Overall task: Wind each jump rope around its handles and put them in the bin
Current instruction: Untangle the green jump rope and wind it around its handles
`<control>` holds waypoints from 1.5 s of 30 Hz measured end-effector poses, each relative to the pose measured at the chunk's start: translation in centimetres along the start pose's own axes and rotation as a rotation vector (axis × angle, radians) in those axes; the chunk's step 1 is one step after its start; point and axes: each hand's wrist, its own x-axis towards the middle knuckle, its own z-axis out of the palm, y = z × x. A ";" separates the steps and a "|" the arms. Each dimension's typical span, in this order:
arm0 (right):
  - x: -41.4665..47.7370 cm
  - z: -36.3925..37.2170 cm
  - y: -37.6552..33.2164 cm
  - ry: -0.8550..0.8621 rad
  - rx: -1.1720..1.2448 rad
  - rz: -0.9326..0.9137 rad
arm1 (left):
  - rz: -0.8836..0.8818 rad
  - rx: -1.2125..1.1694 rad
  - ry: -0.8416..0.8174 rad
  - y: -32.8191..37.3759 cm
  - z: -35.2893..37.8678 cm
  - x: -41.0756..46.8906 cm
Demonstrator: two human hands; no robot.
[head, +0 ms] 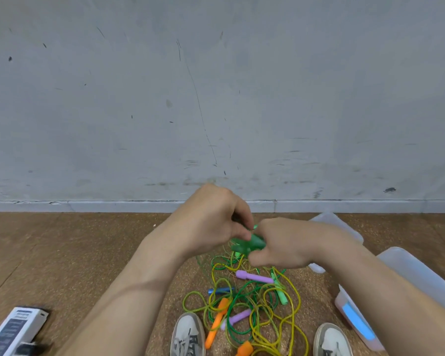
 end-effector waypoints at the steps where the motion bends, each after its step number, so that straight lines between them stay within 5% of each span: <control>1: -0.1 0.0 0.0 -0.005 -0.016 -0.015 | -0.026 -0.076 -0.019 0.0 0.1 0.0; 12: -2.4 -0.2 -1.2 0.280 0.209 -0.253 | -0.154 -1.301 -0.398 -2.2 -0.2 -0.1; 21: -1.6 0.7 -0.6 0.600 0.565 -0.252 | -0.149 -1.502 -0.167 -2.9 0.8 1.1; 24: -1.7 0.6 -0.8 0.591 0.708 -0.254 | -0.187 -1.568 -0.153 -3.0 1.1 1.3; 34: -0.9 0.1 -1.4 0.512 1.321 -0.192 | -0.319 -1.340 -0.062 -1.7 2.0 1.7; 38: 0.0 -0.8 -0.1 0.690 1.442 -0.028 | -0.308 -0.993 0.124 -1.2 1.2 1.3; 40: 0.2 -1.2 1.0 0.764 1.341 0.033 | -0.285 -0.773 0.230 -1.1 1.0 0.9; 45: 0.7 -0.9 2.0 0.823 0.565 0.194 | -0.217 -0.568 0.279 -0.3 1.4 0.6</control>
